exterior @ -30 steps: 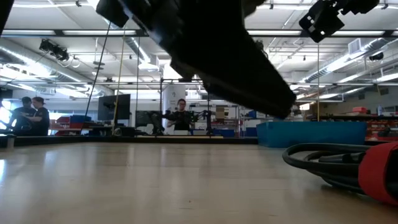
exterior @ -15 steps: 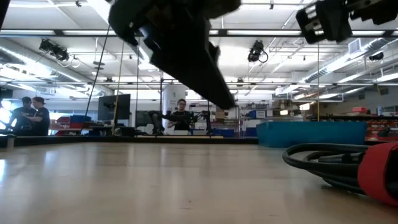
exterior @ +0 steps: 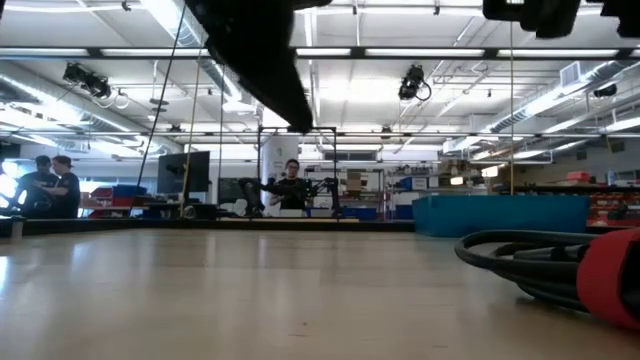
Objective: Pick and place USB-C Cables
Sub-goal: Put the black charger cable into the blue bin, then move the blue bin to the middle of the table
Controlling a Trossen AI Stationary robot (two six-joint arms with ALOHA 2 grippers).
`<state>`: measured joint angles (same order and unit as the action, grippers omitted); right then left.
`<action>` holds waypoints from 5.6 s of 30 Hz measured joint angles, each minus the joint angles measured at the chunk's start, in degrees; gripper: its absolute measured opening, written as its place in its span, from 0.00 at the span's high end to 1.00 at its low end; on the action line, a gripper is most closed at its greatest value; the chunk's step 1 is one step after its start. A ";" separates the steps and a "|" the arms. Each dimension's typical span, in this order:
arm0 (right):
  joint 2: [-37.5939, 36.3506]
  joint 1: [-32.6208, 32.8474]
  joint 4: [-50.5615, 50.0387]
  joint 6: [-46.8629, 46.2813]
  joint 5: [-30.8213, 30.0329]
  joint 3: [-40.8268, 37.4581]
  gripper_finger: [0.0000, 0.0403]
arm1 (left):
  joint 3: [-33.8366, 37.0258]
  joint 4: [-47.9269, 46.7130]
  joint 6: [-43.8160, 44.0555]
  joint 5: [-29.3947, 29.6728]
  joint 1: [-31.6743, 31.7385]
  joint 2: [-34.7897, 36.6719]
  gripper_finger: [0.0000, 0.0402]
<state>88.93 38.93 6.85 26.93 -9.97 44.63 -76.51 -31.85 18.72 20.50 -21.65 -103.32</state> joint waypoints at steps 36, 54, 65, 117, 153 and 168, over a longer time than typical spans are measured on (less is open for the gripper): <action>18.90 -1.88 0.39 10.26 -0.18 6.76 0.51 | -0.37 16.26 23.70 0.03 -4.46 2.06 0.54; 18.57 -2.86 -2.06 10.17 0.89 6.83 0.77 | -0.36 18.19 24.58 0.06 -5.59 2.06 0.54; 15.13 -7.98 -7.63 5.68 -4.85 6.61 0.77 | -0.37 18.95 24.10 0.83 -5.59 2.06 0.54; -12.12 -71.73 -48.10 -17.82 -13.27 6.70 0.77 | -0.34 26.99 -17.91 0.43 8.70 2.00 0.54; -12.07 -76.67 -48.11 -17.96 -4.79 6.48 0.77 | -0.31 30.78 -23.98 -8.27 12.59 -4.67 0.54; -12.07 -76.42 -49.41 -21.19 -7.19 6.48 0.25 | -0.31 30.22 -23.98 -8.18 12.59 -4.67 0.54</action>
<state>76.86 -37.49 -42.55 5.73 -17.16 51.11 -76.82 -1.63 -5.26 12.32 -9.06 -107.98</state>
